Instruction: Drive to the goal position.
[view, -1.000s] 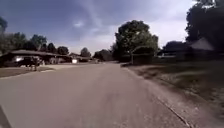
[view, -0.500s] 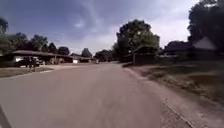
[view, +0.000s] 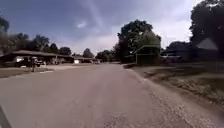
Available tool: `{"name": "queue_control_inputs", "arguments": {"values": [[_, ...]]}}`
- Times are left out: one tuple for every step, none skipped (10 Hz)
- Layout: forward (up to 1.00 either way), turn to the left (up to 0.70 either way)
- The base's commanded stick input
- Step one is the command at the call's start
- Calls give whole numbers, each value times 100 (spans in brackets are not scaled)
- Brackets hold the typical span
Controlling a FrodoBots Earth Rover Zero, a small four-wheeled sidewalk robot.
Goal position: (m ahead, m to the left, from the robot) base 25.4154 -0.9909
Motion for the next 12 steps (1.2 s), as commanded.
{"name": "queue_control_inputs", "arguments": {"values": [[70, 3], [70, 3], [70, 3], [70, 3], [70, 3], [70, 3], [70, 3], [70, 3], [70, 3], [70, 3], [70, 3], [70, 3]]}}
